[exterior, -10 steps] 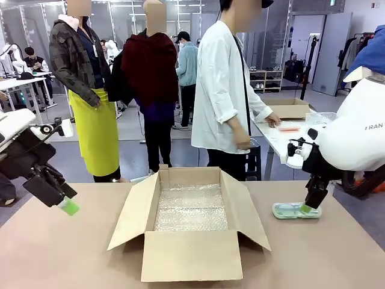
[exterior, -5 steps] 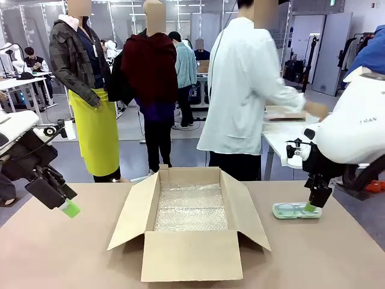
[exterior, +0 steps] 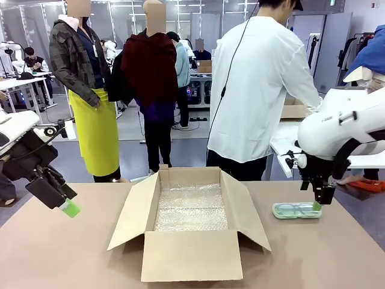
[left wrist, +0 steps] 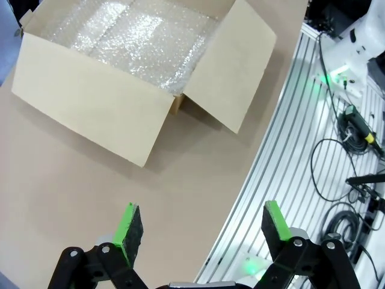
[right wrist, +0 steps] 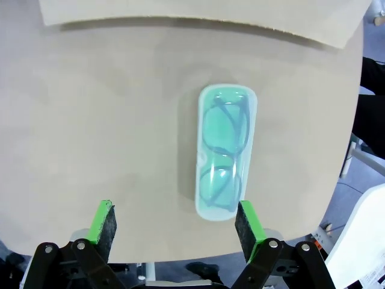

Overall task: Pack the glasses set securely to prepare it for shipping.
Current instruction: Place the Glasses case inside the Package Box.

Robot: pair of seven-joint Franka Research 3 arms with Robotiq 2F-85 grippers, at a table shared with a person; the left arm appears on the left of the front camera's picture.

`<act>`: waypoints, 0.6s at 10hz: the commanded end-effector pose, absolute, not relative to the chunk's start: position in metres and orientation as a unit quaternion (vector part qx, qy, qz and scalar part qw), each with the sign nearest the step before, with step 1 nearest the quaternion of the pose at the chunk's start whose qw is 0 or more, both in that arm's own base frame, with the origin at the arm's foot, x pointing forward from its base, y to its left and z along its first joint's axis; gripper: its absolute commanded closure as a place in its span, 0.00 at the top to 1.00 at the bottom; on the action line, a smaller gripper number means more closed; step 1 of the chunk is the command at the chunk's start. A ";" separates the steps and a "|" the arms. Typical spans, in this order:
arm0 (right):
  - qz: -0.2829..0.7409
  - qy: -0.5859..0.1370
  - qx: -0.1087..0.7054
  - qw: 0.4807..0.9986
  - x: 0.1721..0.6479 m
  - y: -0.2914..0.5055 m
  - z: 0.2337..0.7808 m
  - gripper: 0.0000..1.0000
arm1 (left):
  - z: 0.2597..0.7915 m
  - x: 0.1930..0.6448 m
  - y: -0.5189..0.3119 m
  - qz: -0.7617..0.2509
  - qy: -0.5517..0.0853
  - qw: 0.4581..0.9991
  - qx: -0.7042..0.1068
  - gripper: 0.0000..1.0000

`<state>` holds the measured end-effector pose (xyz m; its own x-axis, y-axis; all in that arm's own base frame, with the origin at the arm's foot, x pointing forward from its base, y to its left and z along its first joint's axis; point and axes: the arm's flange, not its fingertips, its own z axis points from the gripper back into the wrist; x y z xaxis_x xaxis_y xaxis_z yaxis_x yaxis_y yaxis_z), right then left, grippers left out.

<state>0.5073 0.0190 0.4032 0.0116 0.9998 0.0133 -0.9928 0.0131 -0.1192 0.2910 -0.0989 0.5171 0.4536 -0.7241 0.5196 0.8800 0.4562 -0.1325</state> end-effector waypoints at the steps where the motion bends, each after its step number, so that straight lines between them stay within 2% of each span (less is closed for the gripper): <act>1: 0.701 -0.066 -0.036 0.709 0.531 0.016 0.388 1.00 | 0.518 0.290 -0.097 -0.494 -0.200 0.821 -0.205 1.00; 6: 0.703 -0.054 -0.009 0.709 0.566 0.006 0.351 1.00 | 0.518 0.290 -0.097 -0.494 -0.200 0.821 -0.205 1.00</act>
